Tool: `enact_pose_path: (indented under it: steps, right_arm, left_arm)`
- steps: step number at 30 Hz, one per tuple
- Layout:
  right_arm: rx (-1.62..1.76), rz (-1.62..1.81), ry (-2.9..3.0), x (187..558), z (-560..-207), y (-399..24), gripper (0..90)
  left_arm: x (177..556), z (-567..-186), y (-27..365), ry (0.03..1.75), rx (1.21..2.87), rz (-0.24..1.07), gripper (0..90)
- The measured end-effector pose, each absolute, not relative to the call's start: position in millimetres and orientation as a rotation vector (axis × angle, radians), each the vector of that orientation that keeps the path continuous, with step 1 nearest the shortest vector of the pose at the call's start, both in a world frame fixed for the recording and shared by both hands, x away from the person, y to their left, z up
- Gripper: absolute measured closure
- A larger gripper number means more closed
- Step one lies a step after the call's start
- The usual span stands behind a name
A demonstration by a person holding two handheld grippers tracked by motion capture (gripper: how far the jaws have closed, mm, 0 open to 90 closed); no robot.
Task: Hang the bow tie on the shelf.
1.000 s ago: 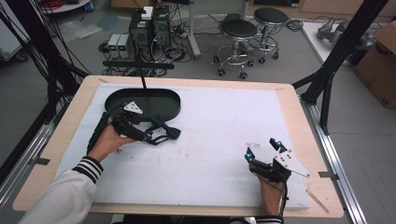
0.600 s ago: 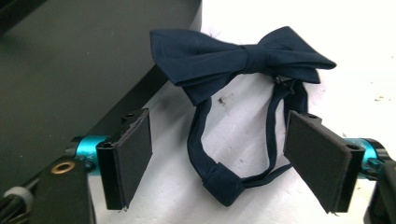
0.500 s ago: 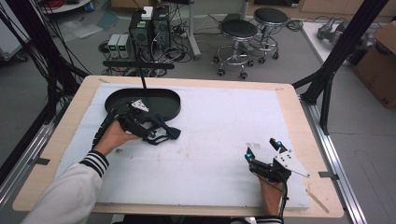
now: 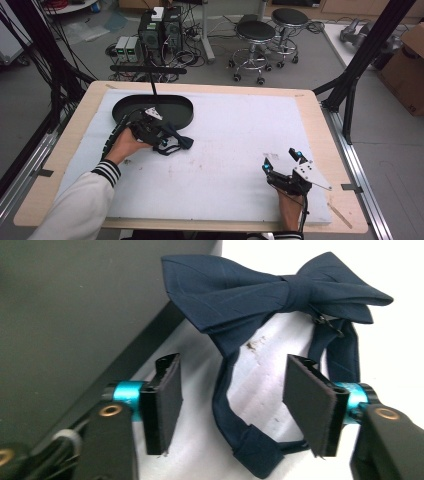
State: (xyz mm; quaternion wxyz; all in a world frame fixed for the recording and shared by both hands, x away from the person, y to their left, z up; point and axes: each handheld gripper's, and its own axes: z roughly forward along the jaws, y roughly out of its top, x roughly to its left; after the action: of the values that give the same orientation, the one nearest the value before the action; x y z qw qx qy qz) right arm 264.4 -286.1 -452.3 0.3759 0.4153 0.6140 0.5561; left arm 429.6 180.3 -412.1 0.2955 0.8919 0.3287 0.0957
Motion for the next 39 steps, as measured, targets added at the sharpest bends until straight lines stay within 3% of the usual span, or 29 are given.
enact_pose_path:
  steps: [15,39]
  right_arm:
    - [1.056,1.423,1.569,264.4,-452.4,-286.4,6.3]
    - [1.059,1.424,1.567,264.1,-452.4,-286.5,6.3]
  left_arm:
    - [434.8,-418.6,171.7,0.873,2.394,0.274,50.6]
    - [433.6,-418.2,169.2,0.854,2.390,0.315,85.4]
